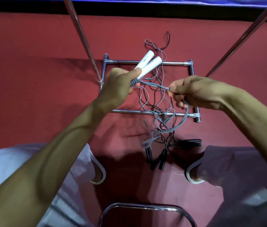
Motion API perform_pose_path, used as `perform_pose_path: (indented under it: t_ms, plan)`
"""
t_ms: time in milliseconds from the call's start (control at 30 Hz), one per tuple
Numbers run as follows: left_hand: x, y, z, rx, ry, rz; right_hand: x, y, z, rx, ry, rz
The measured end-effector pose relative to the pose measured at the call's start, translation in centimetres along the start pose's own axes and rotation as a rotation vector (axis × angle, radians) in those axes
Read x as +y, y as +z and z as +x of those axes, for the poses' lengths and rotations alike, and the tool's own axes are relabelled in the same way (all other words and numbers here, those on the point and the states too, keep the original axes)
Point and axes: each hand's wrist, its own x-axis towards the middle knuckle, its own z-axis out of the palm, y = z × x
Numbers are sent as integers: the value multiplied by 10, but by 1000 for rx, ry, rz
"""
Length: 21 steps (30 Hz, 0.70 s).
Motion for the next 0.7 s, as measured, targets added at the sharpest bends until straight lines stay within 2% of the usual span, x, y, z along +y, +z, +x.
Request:
perform_pose_path:
  t_ms: [100,167,233,367,433,467,500,567,633,700]
  plan:
    - [-1,1,0,-6,-24,17,-1,9,0,201,-185,-190]
    - [3,2,-1,-2,-63,31,-1,11,-4,353,-437,-472]
    - [5,1,-1,-16,-120,6,2,14,-8,428,-657,-721]
    - [4,-3,0,-86,-260,-24,6,15,-12,486,-875,-1003]
    - [4,-4,1,-118,-284,-27,5,12,-12,539,-881,-1042]
    - [5,-5,1,-129,-282,-31,3,12,-13,508,-813,-953]
    - [5,-5,1,-135,-272,-34,0,13,-15,422,-689,-766]
    - [6,-4,1,-135,-236,-29,-8,15,-17,174,-343,-192]
    - [4,0,0,-107,-158,9,-15,13,-18,34,-10,262]
    - [-1,6,1,-41,-35,94,-18,6,-17,-14,141,416]
